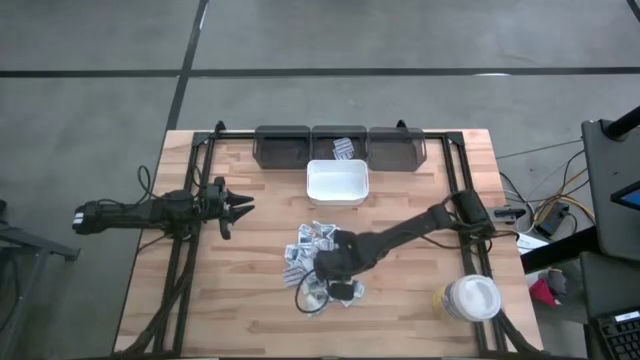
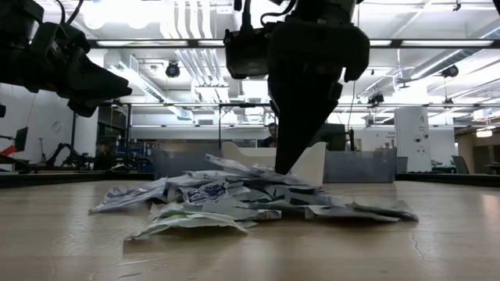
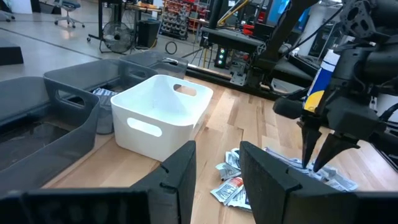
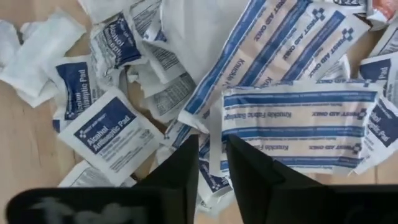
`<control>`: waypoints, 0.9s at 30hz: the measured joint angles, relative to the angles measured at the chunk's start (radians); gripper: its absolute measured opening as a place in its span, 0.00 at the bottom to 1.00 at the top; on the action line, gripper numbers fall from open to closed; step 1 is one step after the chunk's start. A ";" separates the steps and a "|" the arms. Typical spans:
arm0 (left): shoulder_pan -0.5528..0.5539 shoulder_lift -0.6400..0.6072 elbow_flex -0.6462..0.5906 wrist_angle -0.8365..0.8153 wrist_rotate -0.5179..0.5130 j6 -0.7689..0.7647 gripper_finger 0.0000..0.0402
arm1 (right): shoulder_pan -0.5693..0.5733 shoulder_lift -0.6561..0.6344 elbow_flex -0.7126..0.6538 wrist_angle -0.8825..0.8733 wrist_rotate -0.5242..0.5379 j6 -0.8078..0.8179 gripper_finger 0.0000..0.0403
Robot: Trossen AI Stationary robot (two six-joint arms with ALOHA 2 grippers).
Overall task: Pick & Place First Aid Supplies
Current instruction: Put the blue bandage into the middle black bin
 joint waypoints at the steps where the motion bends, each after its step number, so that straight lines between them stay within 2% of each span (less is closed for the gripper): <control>1: 0.000 0.000 0.000 0.000 0.000 0.000 0.31 | 0.003 0.000 0.000 -0.005 0.002 0.005 0.16; 9: 0.000 0.000 0.000 0.000 0.000 -0.002 0.31 | 0.012 0.000 0.000 -0.074 0.026 0.033 0.03; 21: 0.000 0.000 0.000 0.000 0.000 -0.022 0.31 | 0.013 -0.002 0.016 -0.075 0.026 0.045 0.02; 27: 0.000 0.000 0.000 0.000 0.000 -0.022 0.31 | 0.012 -0.016 0.051 -0.136 0.023 0.036 0.02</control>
